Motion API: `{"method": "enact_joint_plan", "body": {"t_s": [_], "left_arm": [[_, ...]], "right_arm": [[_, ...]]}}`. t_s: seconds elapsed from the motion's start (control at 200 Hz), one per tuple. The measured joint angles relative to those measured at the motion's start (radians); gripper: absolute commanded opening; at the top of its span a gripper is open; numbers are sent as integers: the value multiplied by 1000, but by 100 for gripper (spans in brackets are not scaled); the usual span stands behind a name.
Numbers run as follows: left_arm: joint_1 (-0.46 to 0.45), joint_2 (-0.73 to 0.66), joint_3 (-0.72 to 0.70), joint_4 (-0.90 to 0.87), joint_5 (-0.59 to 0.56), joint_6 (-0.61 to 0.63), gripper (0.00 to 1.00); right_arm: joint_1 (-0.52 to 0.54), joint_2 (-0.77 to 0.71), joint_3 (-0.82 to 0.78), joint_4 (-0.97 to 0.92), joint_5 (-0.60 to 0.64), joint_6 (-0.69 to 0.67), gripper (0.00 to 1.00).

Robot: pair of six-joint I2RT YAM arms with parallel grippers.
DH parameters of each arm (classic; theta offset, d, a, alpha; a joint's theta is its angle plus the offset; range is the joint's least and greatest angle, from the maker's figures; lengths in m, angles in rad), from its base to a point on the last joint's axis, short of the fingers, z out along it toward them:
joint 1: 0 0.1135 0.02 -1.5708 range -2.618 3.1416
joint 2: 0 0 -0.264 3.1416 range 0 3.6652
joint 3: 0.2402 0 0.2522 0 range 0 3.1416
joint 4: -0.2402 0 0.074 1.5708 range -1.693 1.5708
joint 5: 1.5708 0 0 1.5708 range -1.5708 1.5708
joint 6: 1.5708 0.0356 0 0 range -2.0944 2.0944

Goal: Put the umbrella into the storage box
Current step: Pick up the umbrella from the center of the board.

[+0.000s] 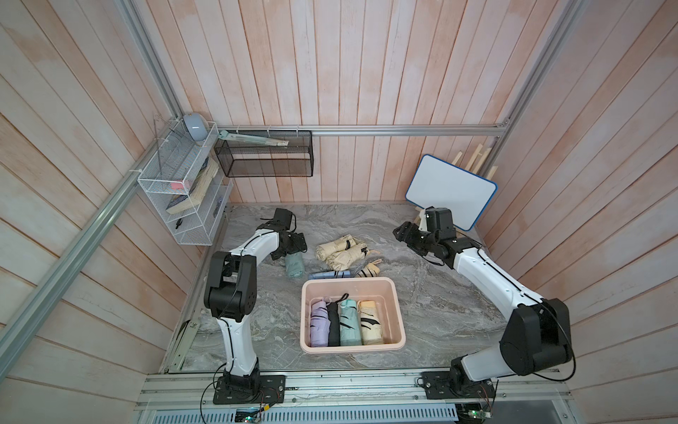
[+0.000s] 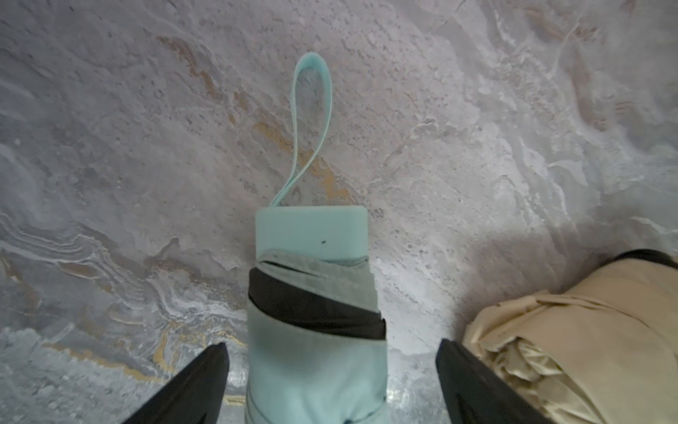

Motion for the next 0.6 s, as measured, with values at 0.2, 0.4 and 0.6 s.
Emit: {"method": "enact_joint_plan", "body": {"t_s": [0.2,0.4,0.6], "left_arm": [[6,15,0,8,-7,0,78],[6,34,0,19,9,-1,78],[5,62,2,18,3,0,76]], "right_arm": [[-18,0,0,0,-11,0,67],[-21,0,0,0,-11,1,66],[-22,-20,-24,1,-10,4,65]]}}
